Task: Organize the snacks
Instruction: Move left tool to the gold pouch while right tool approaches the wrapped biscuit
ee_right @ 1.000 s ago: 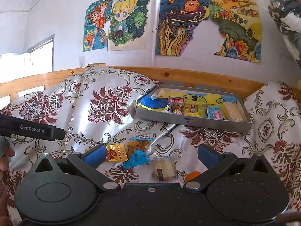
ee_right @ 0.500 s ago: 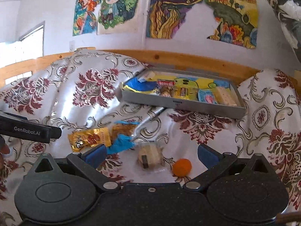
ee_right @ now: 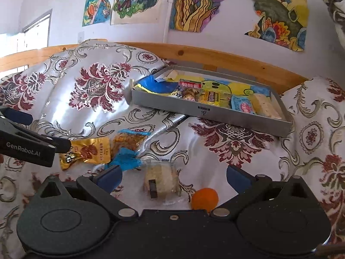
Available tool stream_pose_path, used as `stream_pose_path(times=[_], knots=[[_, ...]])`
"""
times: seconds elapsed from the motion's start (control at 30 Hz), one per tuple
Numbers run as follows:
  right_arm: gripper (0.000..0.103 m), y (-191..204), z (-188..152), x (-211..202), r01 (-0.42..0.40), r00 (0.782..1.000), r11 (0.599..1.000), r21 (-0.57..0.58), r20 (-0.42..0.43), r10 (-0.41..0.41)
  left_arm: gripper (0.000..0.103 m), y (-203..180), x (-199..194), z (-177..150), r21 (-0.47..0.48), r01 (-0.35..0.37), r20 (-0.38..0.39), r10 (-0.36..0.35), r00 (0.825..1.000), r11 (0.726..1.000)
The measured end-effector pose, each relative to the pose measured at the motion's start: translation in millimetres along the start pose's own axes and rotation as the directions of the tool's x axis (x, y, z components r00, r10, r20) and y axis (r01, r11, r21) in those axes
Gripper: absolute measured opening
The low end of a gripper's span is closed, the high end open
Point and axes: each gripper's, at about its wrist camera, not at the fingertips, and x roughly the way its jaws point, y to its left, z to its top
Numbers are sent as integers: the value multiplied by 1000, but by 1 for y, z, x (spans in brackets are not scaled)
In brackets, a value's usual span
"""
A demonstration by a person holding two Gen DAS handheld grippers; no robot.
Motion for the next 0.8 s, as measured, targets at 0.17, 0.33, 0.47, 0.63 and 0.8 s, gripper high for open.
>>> stream_pose_path(times=[0.17, 0.33, 0.47, 0.63, 0.8], knots=[[102, 0, -3, 23, -3, 1000, 1000, -24, -12, 2, 102, -2, 15, 4, 10, -19, -20, 19, 1000, 1000], [102, 1, -8, 42, -21, 999, 999, -32, -51, 19, 102, -7, 28, 7, 54, -20, -31, 21, 999, 998], [102, 1, -12, 52, -26, 997, 999, -43, -71, 23, 102, -11, 39, 9, 91, -8, -36, 11, 999, 996], [102, 4, -16, 58, -59, 995, 996, -69, -85, 53, 102, -15, 52, 6, 146, 11, -51, -3, 999, 989], [102, 9, -19, 65, -74, 993, 991, -113, -98, 63, 102, -19, 66, 4, 226, 46, -95, -25, 995, 973]])
